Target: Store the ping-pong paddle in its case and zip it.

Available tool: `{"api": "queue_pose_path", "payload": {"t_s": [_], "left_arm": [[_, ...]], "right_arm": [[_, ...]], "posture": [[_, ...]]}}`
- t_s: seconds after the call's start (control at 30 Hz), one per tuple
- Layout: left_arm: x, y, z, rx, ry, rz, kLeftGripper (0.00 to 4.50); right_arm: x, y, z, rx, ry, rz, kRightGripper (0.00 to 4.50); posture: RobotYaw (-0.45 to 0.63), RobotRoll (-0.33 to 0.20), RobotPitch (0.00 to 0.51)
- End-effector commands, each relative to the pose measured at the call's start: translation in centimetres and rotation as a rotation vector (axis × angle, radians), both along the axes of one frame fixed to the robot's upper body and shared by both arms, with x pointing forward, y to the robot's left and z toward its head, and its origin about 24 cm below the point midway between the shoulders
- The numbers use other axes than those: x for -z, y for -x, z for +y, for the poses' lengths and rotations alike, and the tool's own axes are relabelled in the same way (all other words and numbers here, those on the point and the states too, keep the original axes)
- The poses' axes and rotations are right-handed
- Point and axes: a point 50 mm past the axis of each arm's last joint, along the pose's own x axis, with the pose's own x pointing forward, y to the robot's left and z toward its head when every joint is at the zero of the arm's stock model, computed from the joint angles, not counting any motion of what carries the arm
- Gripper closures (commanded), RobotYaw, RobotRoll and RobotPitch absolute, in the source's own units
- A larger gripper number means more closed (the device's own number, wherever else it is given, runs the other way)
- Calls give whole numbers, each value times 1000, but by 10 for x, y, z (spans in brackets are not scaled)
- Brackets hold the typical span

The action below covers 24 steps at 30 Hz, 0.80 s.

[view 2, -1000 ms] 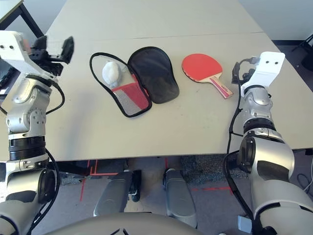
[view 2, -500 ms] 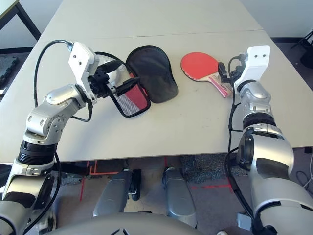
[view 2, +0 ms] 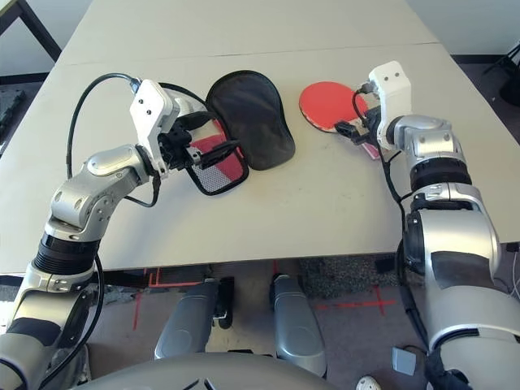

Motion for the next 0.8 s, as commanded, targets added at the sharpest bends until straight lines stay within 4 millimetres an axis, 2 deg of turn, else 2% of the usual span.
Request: {"api": "queue_pose_path", "payload": {"t_s": [0.03,0.13,0.17,0.27,0.5,0.8], "left_arm": [[2,1,0,0,-40,-6,0],[-4,-2,-4,-14,-7,-21,0],[-5,-2,-4,-16,6,-18,0],[1,2,-5,-6,-10,0,0],[1,1,-7,-11,-7,-1,0],[6,6,-12,20,-25,11,0]], "right_arm": [[-8,1,-3,27,22,73,20],[-10,1,-4,62,16,104,20],[-8,1,-3,75,17,124,20],[-6,2,4,48,23,210,20],[-20,1,5,40,33,226,20],[16,5,10,42,16,306,20]], "posture": [[61,0,233],[63,0,236],[63,0,254],[72,0,260],[74,0,262],[80,0,255]]}}
